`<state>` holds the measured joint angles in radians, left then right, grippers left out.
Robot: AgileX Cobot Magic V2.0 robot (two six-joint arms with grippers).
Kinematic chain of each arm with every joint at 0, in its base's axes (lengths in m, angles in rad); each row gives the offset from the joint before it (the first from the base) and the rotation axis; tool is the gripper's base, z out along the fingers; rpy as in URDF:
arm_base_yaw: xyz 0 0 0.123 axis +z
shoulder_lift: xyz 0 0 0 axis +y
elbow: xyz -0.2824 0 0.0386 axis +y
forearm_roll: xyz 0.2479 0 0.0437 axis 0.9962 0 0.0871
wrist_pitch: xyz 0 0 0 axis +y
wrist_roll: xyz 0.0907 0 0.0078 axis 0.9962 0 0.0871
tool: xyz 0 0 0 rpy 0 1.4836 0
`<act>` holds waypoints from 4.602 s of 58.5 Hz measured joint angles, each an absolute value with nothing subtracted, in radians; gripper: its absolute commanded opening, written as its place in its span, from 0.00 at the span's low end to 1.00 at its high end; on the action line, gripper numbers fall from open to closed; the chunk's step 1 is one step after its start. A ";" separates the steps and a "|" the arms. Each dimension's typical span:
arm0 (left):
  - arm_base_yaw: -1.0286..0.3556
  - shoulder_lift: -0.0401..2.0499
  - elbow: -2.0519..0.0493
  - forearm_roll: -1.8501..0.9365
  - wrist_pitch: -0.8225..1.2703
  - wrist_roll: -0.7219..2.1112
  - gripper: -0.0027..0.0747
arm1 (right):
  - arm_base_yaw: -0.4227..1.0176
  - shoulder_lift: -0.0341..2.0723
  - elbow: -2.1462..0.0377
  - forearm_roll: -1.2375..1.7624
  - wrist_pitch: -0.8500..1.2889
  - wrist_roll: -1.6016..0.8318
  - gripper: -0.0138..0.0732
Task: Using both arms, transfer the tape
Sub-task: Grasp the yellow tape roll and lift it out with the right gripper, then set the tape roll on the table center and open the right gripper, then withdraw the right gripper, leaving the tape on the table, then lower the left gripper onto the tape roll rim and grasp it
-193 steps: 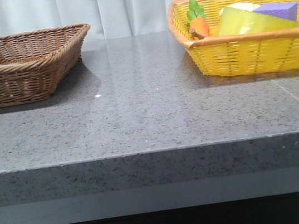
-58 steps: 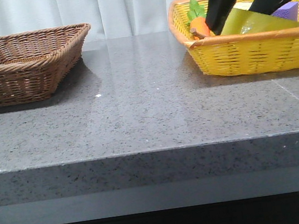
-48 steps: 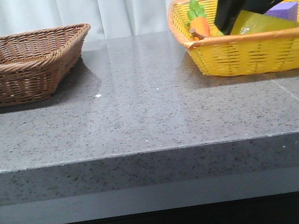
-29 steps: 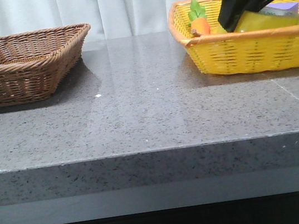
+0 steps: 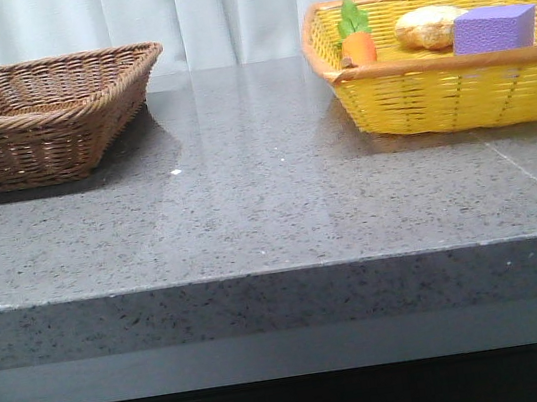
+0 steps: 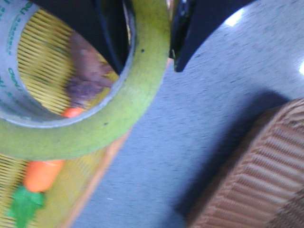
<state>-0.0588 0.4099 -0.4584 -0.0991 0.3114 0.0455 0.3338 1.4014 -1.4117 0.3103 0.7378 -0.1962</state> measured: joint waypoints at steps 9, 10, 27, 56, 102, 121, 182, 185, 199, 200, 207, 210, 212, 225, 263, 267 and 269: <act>-0.059 0.410 -0.458 -0.099 0.311 0.045 0.76 | 0.489 1.404 -1.412 0.310 0.748 -0.218 0.15; -0.059 0.410 -0.458 -0.099 0.311 0.045 0.76 | 0.514 1.406 -1.412 0.310 0.748 -0.220 0.15; -0.059 0.410 -0.458 -0.099 0.311 0.045 0.76 | 0.732 1.532 -1.412 0.316 0.752 -0.224 0.15; -0.059 0.410 -0.458 -0.099 0.311 0.045 0.76 | 0.760 1.744 -1.415 0.275 0.752 -0.227 0.42; -0.059 0.410 -0.458 -0.099 0.311 0.045 0.76 | 0.760 1.652 -1.682 0.283 0.947 -0.220 0.57; -0.059 0.410 -0.458 -0.099 0.312 0.045 0.76 | 0.760 1.646 -1.713 0.283 0.973 -0.204 0.07; -0.059 0.410 -0.458 -0.099 0.312 0.045 0.76 | 0.206 0.931 -0.980 0.283 0.713 -0.179 0.06; -0.059 0.410 -0.458 -0.099 0.312 0.045 0.76 | 0.206 0.875 -0.925 0.293 0.683 -0.179 0.06; -0.059 0.410 -0.458 -0.099 0.312 0.045 0.76 | 0.206 0.608 -0.682 0.322 0.538 -0.179 0.06; -0.059 0.410 -0.458 -0.099 0.312 0.045 0.76 | 0.206 0.579 -0.659 0.323 0.523 -0.179 0.06; -0.059 0.410 -0.458 -0.099 0.312 0.045 0.76 | 0.206 0.483 -0.579 0.327 0.477 -0.179 0.06; -0.059 0.410 -0.458 -0.099 0.312 0.045 0.76 | 0.205 0.458 -0.556 0.328 0.467 -0.179 0.06; -0.059 0.410 -0.458 -0.099 0.312 0.045 0.76 | 0.205 0.449 -0.547 0.328 0.468 -0.179 0.06; -0.059 0.410 -0.458 -0.105 0.314 0.045 0.76 | 0.205 0.444 -0.538 0.328 0.461 -0.179 0.06; -0.412 1.059 -0.798 -0.223 0.571 0.068 0.76 | 0.205 0.444 -0.538 0.329 0.454 -0.179 0.06; -0.452 1.127 -0.836 -0.241 0.571 0.068 0.76 | 0.205 0.444 -0.538 0.329 0.454 -0.179 0.06; -0.470 1.158 -0.855 -0.254 0.571 0.068 0.76 | 0.205 0.444 -0.538 0.329 0.454 -0.179 0.06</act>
<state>-0.4704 1.1581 -0.8552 -0.2535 0.5705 0.0678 0.2052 0.4436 -0.5384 0.3290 0.4537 -0.1792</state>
